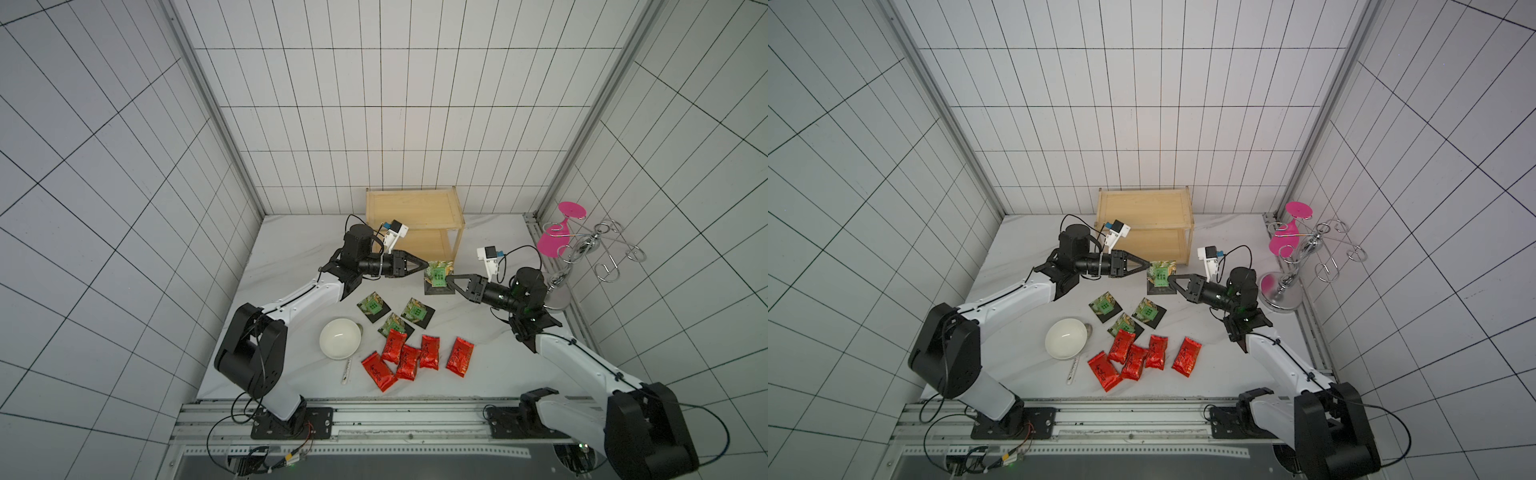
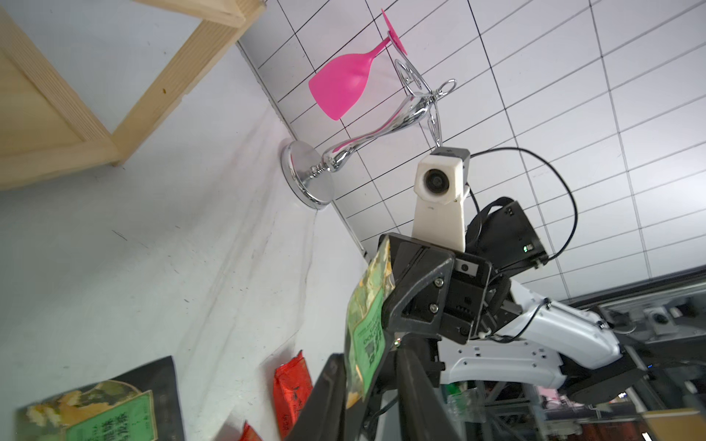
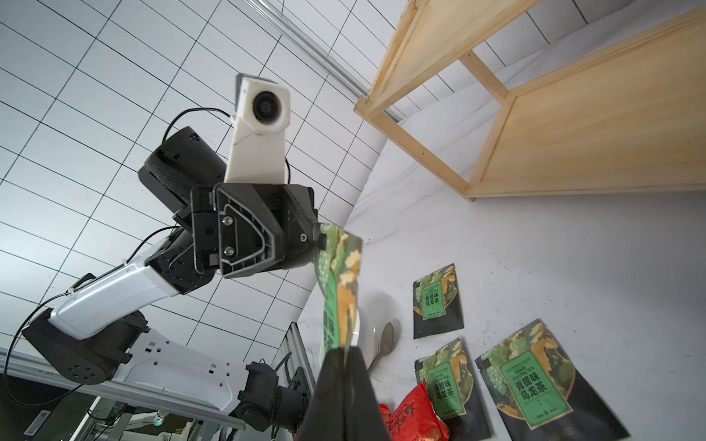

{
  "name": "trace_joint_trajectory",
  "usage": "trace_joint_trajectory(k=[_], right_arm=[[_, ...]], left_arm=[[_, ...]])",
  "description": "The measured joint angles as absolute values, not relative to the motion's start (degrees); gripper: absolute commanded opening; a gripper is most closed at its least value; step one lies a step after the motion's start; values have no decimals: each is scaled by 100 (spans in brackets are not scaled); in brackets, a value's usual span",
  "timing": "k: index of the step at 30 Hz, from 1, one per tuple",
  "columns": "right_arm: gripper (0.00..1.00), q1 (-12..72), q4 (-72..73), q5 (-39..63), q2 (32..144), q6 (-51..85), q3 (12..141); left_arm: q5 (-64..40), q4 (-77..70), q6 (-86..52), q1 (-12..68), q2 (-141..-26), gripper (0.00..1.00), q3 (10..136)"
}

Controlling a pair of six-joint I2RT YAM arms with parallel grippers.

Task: Place the tea bags on the shelf by color
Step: Pick up the tea bag from the center of the board, then place the tea bag on the shelf.

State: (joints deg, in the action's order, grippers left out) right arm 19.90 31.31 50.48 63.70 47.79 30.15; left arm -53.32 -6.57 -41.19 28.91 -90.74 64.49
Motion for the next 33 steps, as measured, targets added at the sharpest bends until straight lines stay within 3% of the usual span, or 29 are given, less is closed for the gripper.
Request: trace_joint_trajectory(k=[6, 17, 33], right_arm=[[0, 1990, 2080, 4788, 6230, 4414, 3183], [0, 2032, 607, 4003, 6075, 4049, 3896], [0, 2292, 45, 3293, 7441, 4010, 5452]], left_arm=[[-4307, 224, -3712, 2593, -8305, 66, 6412], [-2209, 1278, -3242, 2386, -7085, 68, 5927], [-1009, 1852, -3319, 1933, -6471, 68, 5470]])
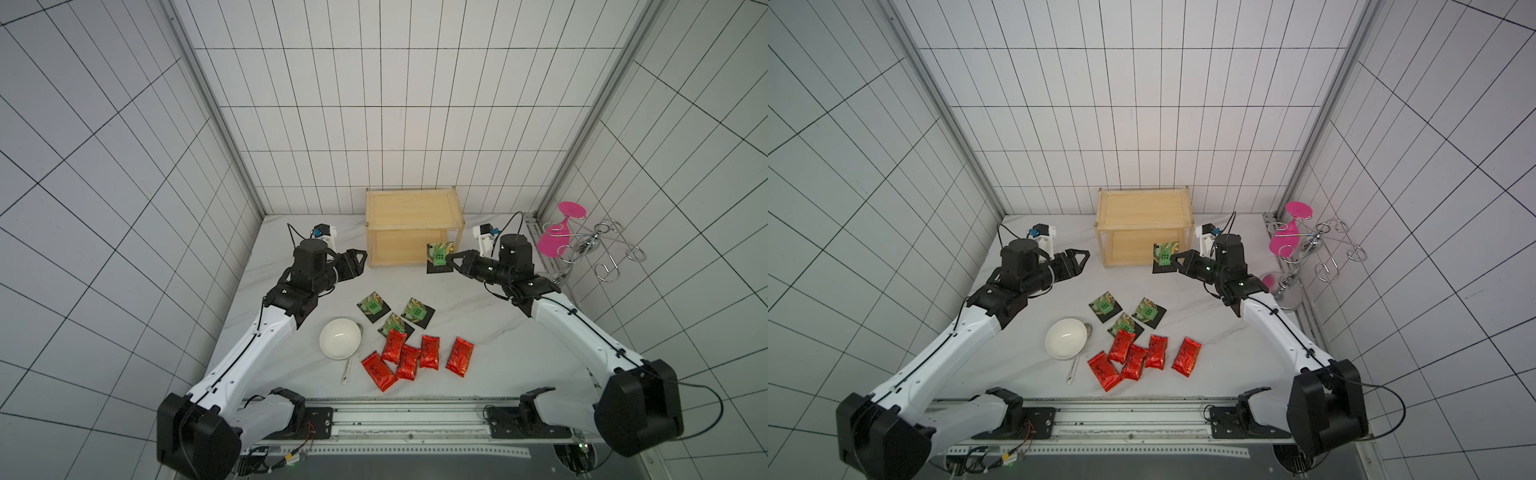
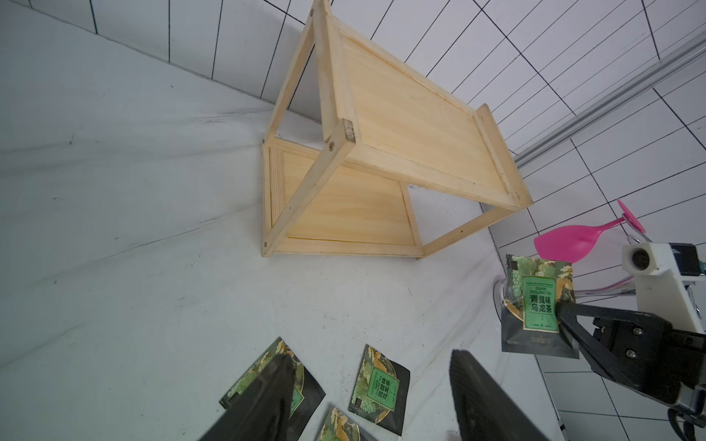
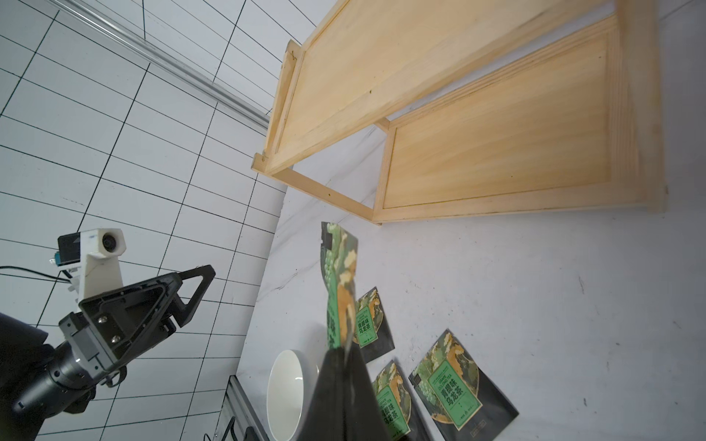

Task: Place the tea bags on the shelf by color
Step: Place the tea bag on the shelf.

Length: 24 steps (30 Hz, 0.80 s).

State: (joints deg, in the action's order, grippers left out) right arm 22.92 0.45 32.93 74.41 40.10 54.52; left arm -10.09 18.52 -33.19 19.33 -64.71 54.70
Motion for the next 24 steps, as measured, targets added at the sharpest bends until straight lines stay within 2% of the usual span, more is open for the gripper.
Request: trace_joint_trajectory(k=[12, 24], right_arm=[[0, 2403, -36, 2875, 8770, 4027, 7089], [0, 2591, -89, 2652, 10768, 4141, 9330]], left_arm=[[-454, 2058, -3361, 1831, -6405, 67, 5450], [-104, 2062, -3361, 1826, -6182, 68, 5168]])
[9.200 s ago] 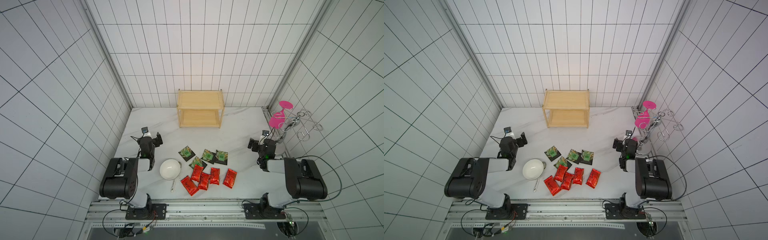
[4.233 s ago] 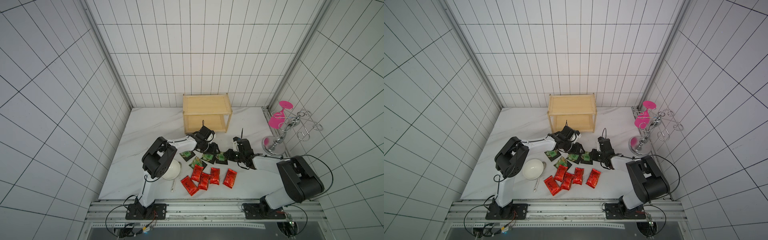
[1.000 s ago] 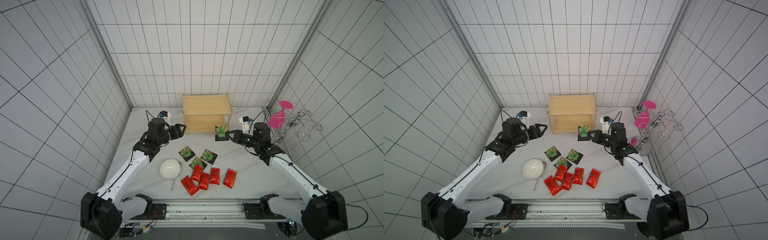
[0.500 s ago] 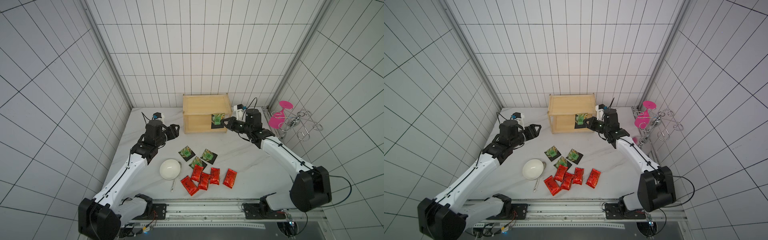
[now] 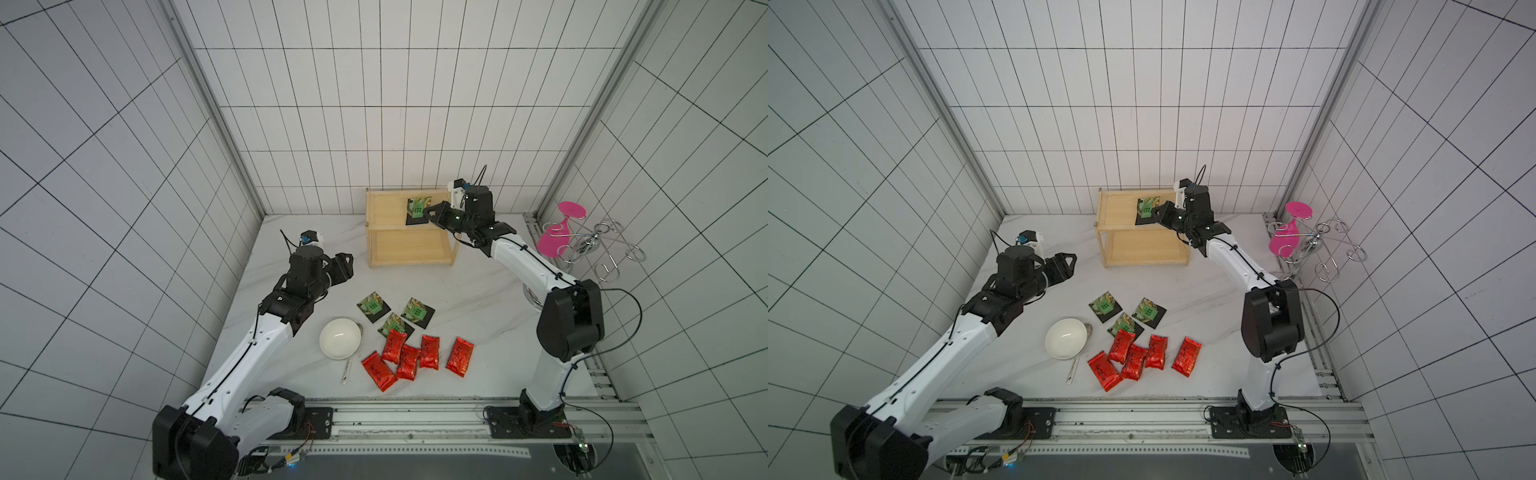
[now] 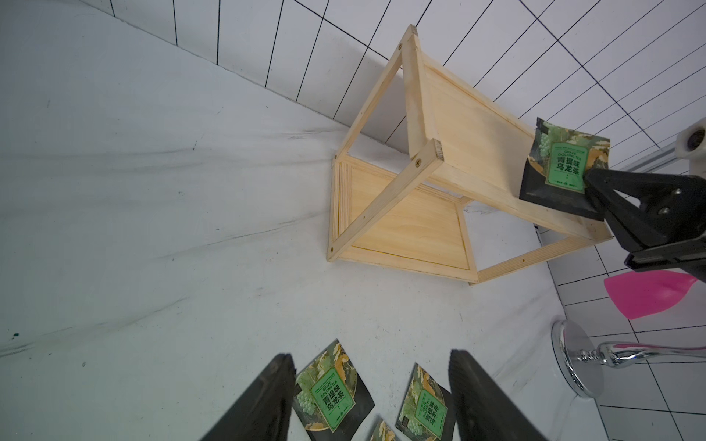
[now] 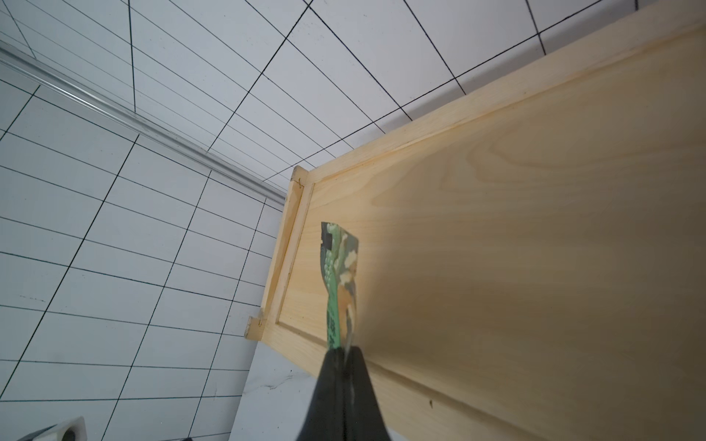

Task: Place the tea bags on the shelf by color
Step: Place the tea bag on the shelf.

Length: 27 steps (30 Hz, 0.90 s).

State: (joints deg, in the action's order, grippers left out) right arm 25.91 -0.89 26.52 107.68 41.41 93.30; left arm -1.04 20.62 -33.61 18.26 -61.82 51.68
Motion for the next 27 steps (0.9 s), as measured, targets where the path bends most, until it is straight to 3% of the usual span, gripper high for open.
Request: trace_joint_trajectory(k=[17, 27], right_arm=[[0, 3100, -322, 2987, 12383, 4683, 11480], [0, 3201, -414, 3105, 12781, 4849, 11786]], left_arm=[[-89, 2062, -3358, 1833, -6143, 68, 5140], [-64, 2062, -3358, 1879, -6086, 68, 5122]])
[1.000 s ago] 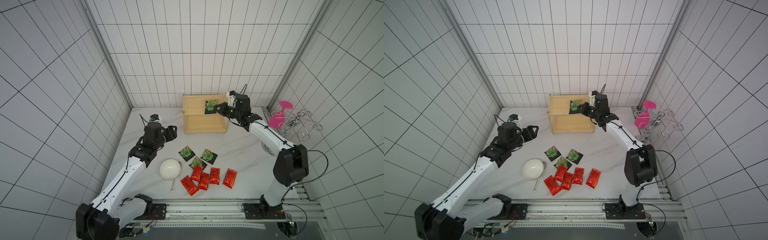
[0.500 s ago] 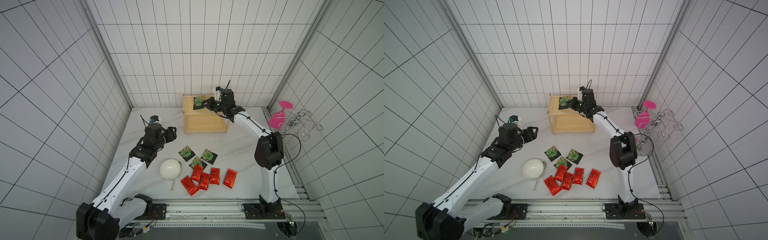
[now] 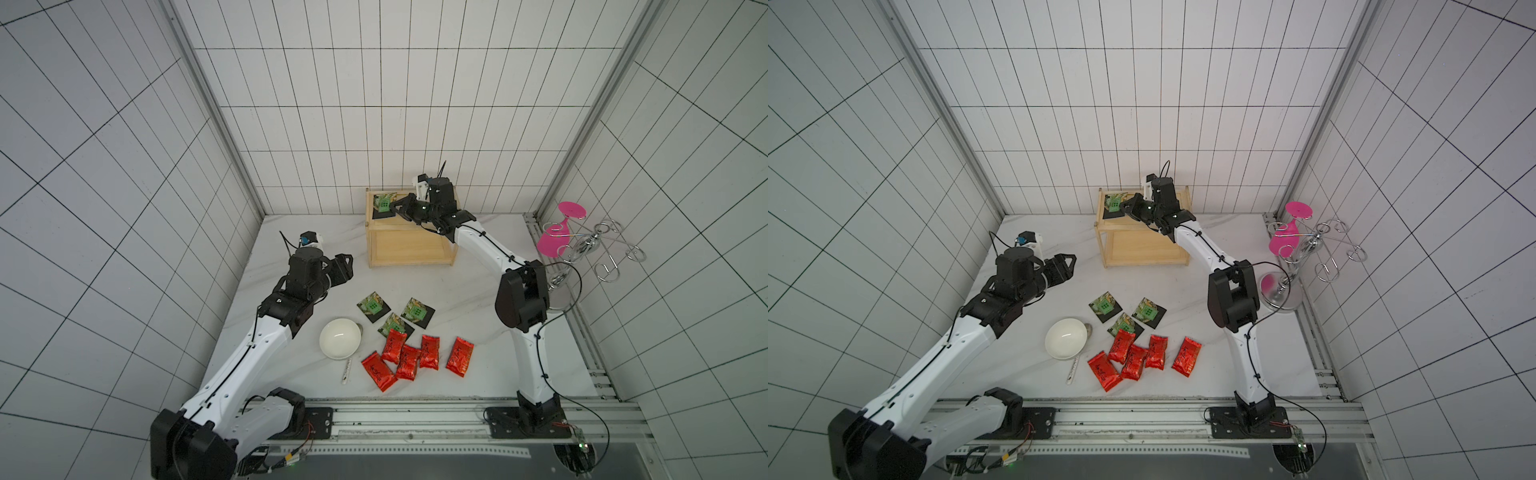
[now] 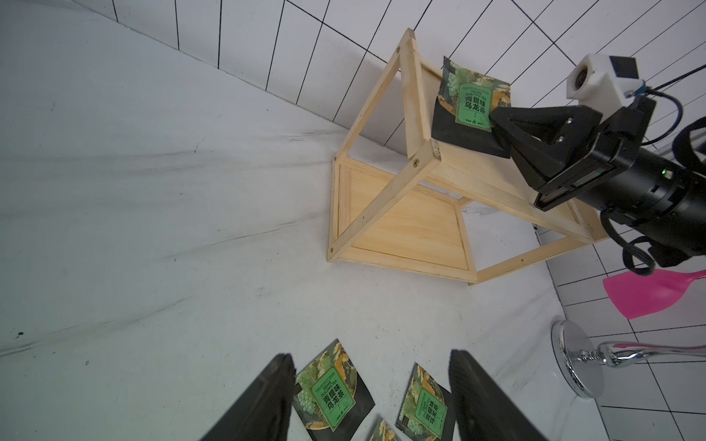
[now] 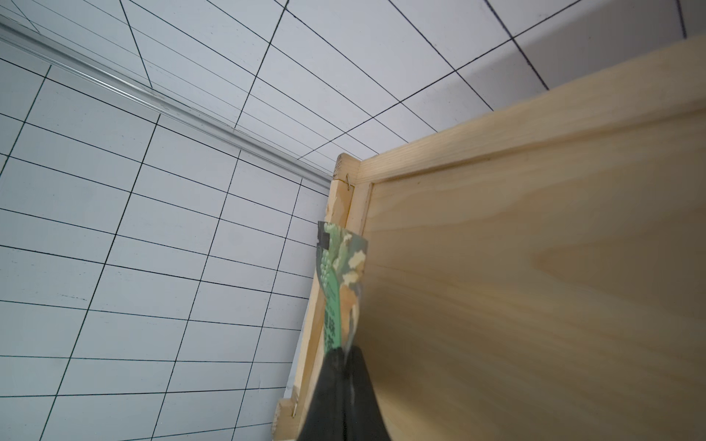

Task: Place the tea bags on the shelf by color
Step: Place the tea bag on the shelf.

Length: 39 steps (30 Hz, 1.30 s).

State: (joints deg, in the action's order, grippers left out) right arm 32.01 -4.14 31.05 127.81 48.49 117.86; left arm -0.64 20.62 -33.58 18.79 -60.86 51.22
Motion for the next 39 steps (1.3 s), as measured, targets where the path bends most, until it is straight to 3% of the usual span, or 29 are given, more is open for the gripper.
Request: trace_joint_trajectory(k=[3, 16, 24, 34, 39], right_arm=[[0, 3240, -563, 3105, 12818, 4812, 11935], [25, 3297, -1538, 2862, 13187, 4289, 12770], [27, 3297, -2191, 2707, 13467, 3929, 13417], [42, 3258, -2779, 2523, 13474, 3529, 13797], [42, 3225, -3166, 2405, 13233, 3249, 13944]], left_arm=[[-62, 2062, -3358, 1898, -6086, 68, 5113], [-16, 2062, -3354, 1938, -6036, 68, 5113], [8, 2062, -3352, 1984, -5981, 68, 5113], [16, 2062, -3341, 2064, -5909, 67, 5113], [-145, 2088, -3332, 2189, -5909, 64, 5116]])
